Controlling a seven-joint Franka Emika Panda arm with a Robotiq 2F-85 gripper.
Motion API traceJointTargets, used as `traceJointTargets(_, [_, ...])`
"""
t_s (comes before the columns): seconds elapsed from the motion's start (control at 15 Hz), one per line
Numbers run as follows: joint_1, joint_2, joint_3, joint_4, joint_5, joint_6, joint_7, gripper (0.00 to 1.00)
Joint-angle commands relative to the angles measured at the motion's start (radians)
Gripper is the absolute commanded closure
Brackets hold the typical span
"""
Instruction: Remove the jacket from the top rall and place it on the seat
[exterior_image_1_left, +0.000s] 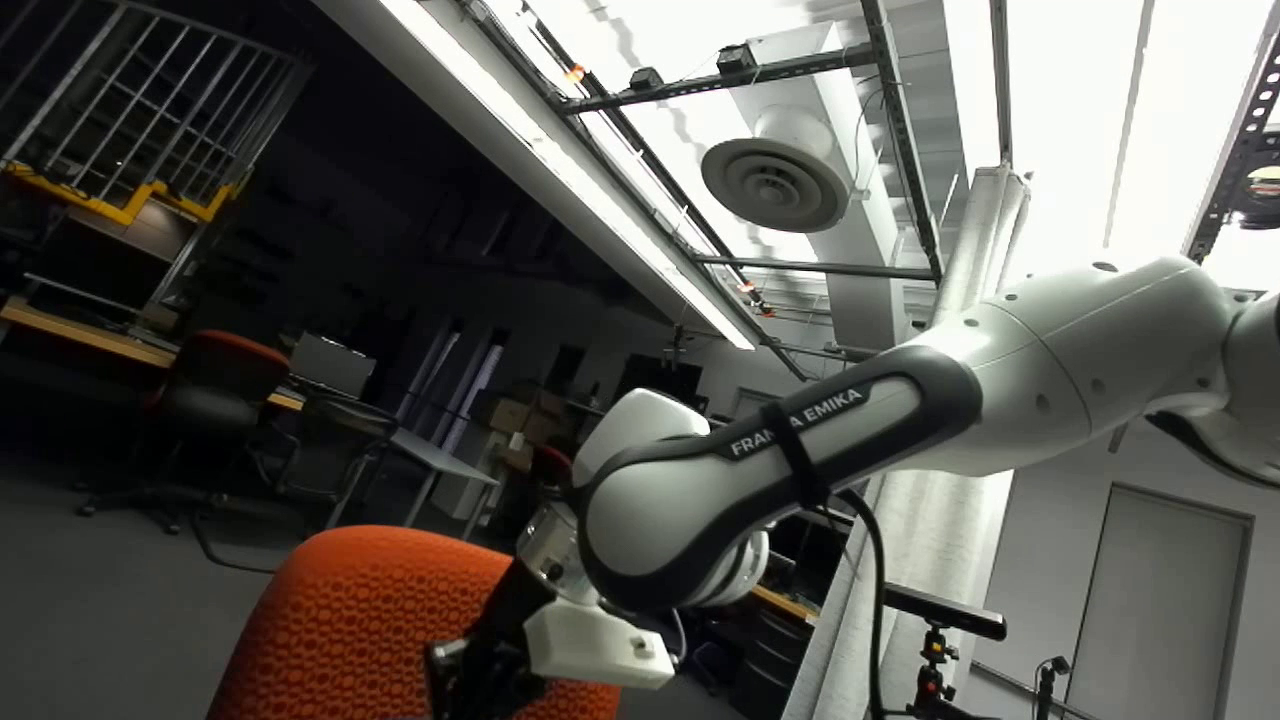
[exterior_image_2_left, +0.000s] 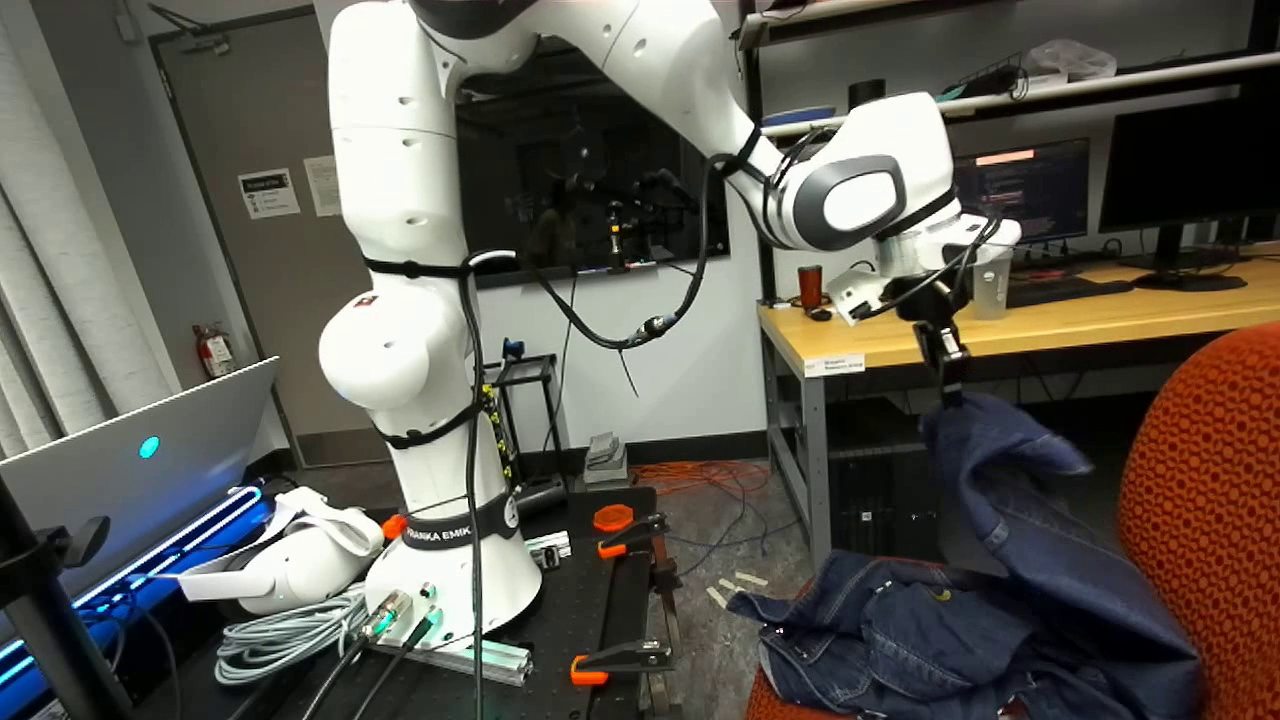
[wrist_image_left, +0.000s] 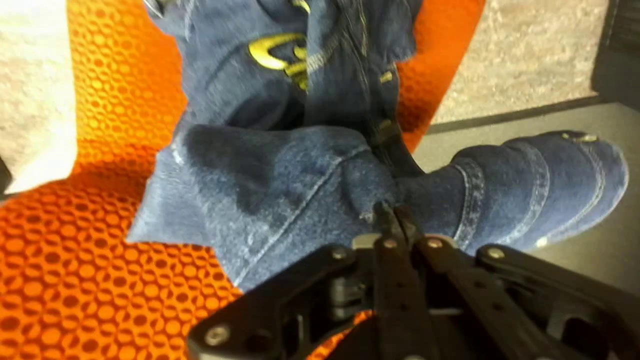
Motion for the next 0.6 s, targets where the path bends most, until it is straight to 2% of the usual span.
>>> traceJointTargets(0.0, [-0.039,-0.083,-0.027,-0.135,-0.047,-0.046,0.012,0.99])
traceJointTargets(0.27, [-0.079,-0.023,-0.072,-0.110,-0.138,-0.072,0.036,0.99])
traceJointTargets(0.33, [-0.086,-0.012,-0.076,-0.102,-0.139,-0.083,0.029,0.72])
traceJointTargets(0.4, [-0.091,-0.007,-0.077,-0.098,-0.140,-0.096,0.024,0.71])
traceJointTargets(0.53, [-0.097,-0.001,-0.078,-0.097,-0.135,-0.113,0.020,0.57])
